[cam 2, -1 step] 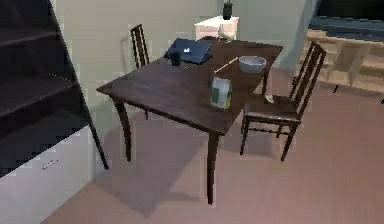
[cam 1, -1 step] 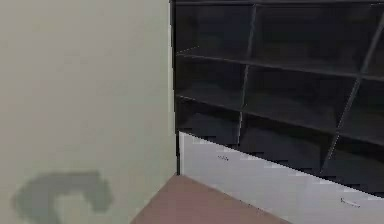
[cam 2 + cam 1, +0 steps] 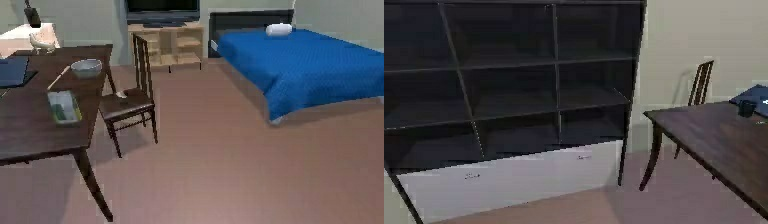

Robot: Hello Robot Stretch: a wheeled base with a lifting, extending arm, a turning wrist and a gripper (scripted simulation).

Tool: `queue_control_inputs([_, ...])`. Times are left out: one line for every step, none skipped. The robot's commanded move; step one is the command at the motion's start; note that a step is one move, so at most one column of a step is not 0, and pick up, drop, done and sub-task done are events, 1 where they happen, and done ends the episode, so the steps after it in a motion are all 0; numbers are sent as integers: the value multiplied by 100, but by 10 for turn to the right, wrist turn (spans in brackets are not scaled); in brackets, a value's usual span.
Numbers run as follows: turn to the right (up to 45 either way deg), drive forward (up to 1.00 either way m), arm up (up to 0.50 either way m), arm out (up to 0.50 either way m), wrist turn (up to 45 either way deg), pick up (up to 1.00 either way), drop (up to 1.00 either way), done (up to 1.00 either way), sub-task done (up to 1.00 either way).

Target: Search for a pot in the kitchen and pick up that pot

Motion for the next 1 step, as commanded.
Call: queue_control_inputs([450,0,0,0,0,0,0,0,0])
